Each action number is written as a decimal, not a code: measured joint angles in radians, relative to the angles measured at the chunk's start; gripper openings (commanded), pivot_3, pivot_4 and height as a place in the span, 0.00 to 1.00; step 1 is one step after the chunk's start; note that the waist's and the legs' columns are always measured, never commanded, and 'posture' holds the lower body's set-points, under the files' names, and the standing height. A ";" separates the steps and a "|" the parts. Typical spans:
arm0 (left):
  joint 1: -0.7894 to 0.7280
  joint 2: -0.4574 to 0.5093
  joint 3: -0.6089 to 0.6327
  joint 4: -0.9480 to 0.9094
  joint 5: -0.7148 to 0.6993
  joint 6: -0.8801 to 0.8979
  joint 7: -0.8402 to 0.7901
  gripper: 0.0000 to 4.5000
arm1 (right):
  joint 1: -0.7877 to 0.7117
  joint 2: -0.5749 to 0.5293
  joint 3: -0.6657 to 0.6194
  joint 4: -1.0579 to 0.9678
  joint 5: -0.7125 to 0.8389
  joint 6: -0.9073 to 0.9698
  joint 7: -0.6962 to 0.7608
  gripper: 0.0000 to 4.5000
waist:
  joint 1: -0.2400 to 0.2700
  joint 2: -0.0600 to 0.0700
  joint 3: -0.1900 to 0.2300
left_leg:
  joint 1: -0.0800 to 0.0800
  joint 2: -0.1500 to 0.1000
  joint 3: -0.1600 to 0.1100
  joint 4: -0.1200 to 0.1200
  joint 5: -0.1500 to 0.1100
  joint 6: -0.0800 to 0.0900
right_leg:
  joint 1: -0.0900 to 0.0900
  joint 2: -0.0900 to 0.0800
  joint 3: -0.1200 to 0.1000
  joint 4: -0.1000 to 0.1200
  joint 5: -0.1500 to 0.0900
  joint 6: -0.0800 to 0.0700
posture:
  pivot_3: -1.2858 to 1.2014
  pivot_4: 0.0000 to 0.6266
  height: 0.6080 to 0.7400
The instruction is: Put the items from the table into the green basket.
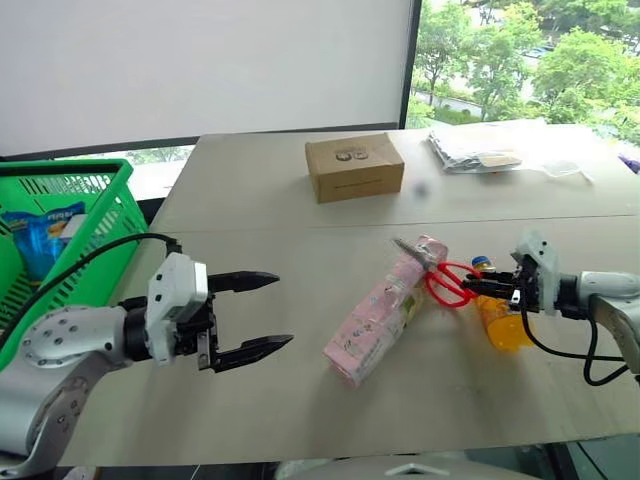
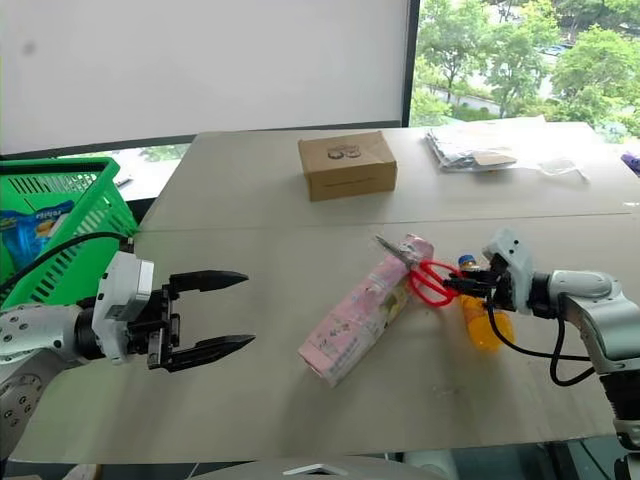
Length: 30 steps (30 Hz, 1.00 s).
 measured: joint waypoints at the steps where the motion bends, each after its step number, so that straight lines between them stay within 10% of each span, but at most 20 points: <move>1: -0.001 -0.005 0.000 -0.003 0.000 0.000 0.006 1.00 | -0.002 0.007 -0.004 0.010 0.009 -0.001 0.004 0.01 | 0.000 0.000 0.000 | 0.000 0.000 0.000 0.000 0.000 0.000 | 0.000 0.000 0.000 0.000 0.000 0.000 | 0.54 0.06 0.88; 11: -0.051 -0.029 0.000 -0.001 -0.037 0.005 0.035 1.00 | -0.004 0.096 -0.175 -0.024 0.268 0.076 0.053 0.01 | 0.003 0.002 0.005 | -0.001 0.000 0.000 0.000 0.000 0.000 | 0.000 0.000 0.000 0.000 0.001 0.000 | 0.53 0.05 0.88; 18: -0.163 -0.054 -0.004 0.022 -0.081 0.025 0.095 1.00 | -0.262 0.212 -0.346 0.222 0.292 0.128 -0.310 0.01 | 0.002 0.002 0.005 | 0.000 0.000 0.001 0.001 0.001 -0.001 | 0.000 0.001 0.001 0.001 0.002 -0.002 | 0.53 0.03 0.88; 26: -0.221 -0.068 -0.037 0.047 -0.080 0.034 0.119 1.00 | -0.404 0.215 -0.320 0.600 0.017 -0.086 -0.599 0.79 | -0.013 0.003 0.005 | -0.001 0.000 0.009 -0.001 0.003 -0.005 | -0.004 0.001 0.009 0.001 0.003 -0.002 | 0.53 0.02 0.88; 30: -0.223 -0.076 -0.050 0.046 -0.079 0.040 0.137 1.00 | -0.421 0.194 -0.325 0.754 -0.083 -0.233 -0.684 0.80 | -0.021 0.002 0.005 | 0.000 0.001 0.011 0.000 0.003 -0.004 | -0.004 0.003 0.012 0.000 0.003 -0.002 | 0.53 0.01 0.88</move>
